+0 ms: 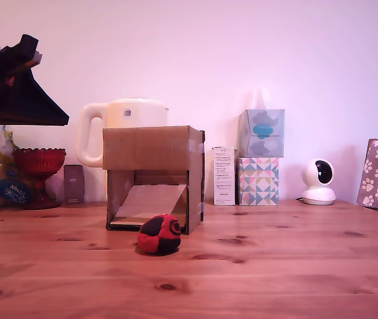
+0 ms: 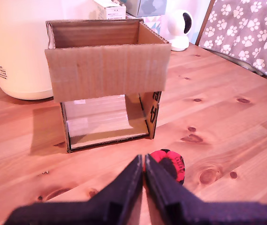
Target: Drop the footbag into the cardboard dice tower
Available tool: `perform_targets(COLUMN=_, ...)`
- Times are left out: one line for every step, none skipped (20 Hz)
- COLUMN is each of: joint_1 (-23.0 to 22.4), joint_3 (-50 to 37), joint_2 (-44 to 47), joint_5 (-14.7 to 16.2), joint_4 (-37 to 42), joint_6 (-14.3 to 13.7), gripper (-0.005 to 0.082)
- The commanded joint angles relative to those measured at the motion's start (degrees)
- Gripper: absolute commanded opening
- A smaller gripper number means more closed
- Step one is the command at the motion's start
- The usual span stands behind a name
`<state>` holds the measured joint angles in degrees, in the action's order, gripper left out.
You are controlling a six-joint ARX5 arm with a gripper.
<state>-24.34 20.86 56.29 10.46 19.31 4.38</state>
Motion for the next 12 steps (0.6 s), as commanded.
perform_targets(joint_1=-0.07, joint_3=-0.59, joint_2=-0.11, joint_5=0.22, joint_4=0.00, joint_6=0.15, gripper=-0.0024)
perform_targets(joint_1=-0.07, joint_3=-0.59, joint_2=-0.11, joint_5=0.22, joint_4=0.00, joint_6=0.13, gripper=-0.0024)
perform_targets(joint_1=-0.07, joint_3=-0.59, joint_2=-0.11, joint_5=0.20, joint_4=0.00, joint_6=0.13, gripper=-0.0024)
perform_targets(joint_1=-0.07, joint_3=-0.59, joint_2=-0.11, joint_5=0.20, joint_4=0.00, joint_6=0.15, gripper=-0.0024)
perform_targets(joint_1=-0.07, joint_3=-0.59, joint_2=-0.11, joint_5=0.20, joint_4=0.00, joint_6=0.15, gripper=-0.0024)
perform_targets(joint_1=-0.07, joint_3=-0.59, joint_2=-0.11, joint_5=0.22, joint_4=0.00, joint_6=0.15, gripper=-0.0024)
perform_targets(joint_1=-0.07, joint_3=-0.59, joint_2=-0.11, joint_5=0.35, joint_4=0.02, joint_6=0.17, gripper=-0.0024)
perform_targets(joint_1=-0.11, joint_3=-0.59, joint_2=-0.09, joint_5=1.11, joint_4=0.11, joint_6=0.17, gripper=-0.0024)
perform_targets(joint_1=-0.33, joint_3=-0.59, joint_2=-0.02, joint_5=2.05, joint_4=0.28, joint_6=0.17, gripper=-0.0024)
perform_targets(joint_1=-0.70, joint_3=-0.59, joint_2=0.00, joint_5=3.08, joint_4=0.46, joint_6=0.17, gripper=-0.0024)
perform_targets(joint_1=-1.22, joint_3=-0.57, joint_2=0.00, joint_5=3.87, joint_4=0.46, joint_6=0.22, gripper=-0.0024)
perform_targets(joint_1=-1.90, joint_3=-0.48, joint_2=0.11, joint_5=4.20, joint_4=0.48, joint_6=0.20, gripper=-0.0024)
